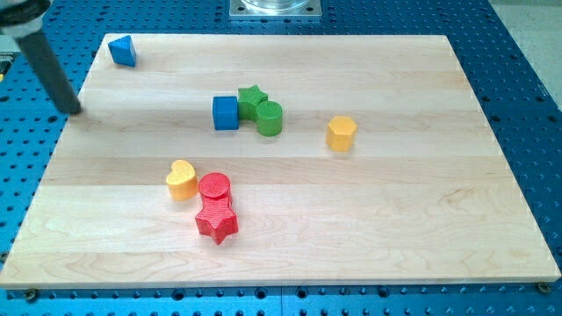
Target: Move the hexagon into the red circle
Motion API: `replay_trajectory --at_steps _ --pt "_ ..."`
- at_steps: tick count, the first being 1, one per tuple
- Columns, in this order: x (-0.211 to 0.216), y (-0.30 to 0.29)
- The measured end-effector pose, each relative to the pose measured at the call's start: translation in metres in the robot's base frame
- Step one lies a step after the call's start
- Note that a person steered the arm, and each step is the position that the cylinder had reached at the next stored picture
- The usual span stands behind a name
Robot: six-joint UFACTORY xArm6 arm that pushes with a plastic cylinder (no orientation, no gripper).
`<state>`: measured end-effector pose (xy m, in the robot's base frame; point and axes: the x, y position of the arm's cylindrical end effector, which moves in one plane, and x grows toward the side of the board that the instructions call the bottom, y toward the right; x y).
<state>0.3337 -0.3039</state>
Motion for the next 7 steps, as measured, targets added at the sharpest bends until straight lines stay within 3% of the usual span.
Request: replay_trajectory --at_steps 1,2,3,4,5,7 --pt "-0.082 0.0" --pt "-0.093 0.051" --pt "-0.082 0.134" --pt "-0.087 0.126" --pt "-0.098 0.164" --pt "-0.021 0.221"
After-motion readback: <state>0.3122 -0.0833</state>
